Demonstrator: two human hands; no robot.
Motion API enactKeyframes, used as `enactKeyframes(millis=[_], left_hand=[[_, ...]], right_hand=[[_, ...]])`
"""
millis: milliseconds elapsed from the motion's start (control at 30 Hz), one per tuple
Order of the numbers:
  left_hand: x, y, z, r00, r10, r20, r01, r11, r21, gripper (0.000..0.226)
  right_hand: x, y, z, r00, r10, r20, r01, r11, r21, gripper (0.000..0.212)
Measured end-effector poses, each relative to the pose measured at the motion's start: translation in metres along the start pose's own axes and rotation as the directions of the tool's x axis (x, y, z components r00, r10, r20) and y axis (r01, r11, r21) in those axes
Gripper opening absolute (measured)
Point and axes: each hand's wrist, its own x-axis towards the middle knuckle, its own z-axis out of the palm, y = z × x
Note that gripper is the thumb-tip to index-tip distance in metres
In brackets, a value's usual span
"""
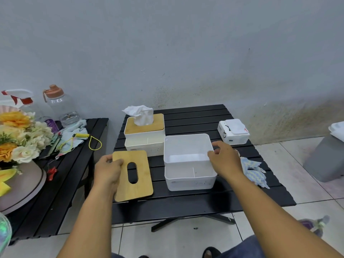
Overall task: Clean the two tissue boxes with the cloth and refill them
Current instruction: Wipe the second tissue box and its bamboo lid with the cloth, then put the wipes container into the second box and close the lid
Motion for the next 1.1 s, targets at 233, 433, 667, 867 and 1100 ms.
enactKeyframes(millis=[233,433,667,867,1100], left_hand=[[0.005,-0.013,0.026,0.998,-0.054,0.031,0.051,0.993,0.104,0.009],[0.011,-0.028,0.040,0.993,0.111,0.029,-0.113,0.898,0.426,0.020],[0.012,-0.035,0.050,0.985,0.172,0.034,-0.160,0.801,0.576,0.028],[0.020,-0.038,0.049,0.985,0.167,0.040,-0.158,0.791,0.591,0.043],[0.020,-0.032,0.051,0.975,0.221,0.018,-0.191,0.795,0.576,0.044]], right_hand=[[0.002,0.004,0.002,1.000,-0.013,0.002,0.013,0.998,0.058,0.018],[0.023,0.009,-0.019,0.987,0.043,-0.157,-0.031,0.996,0.078,0.024],[0.087,0.030,-0.037,0.958,0.093,-0.272,-0.136,0.980,-0.145,0.034],[0.126,0.040,-0.020,0.967,0.174,-0.185,-0.223,0.929,-0.296,0.077],[0.145,0.047,0.004,0.960,0.169,-0.222,-0.228,0.933,-0.278,0.072]])
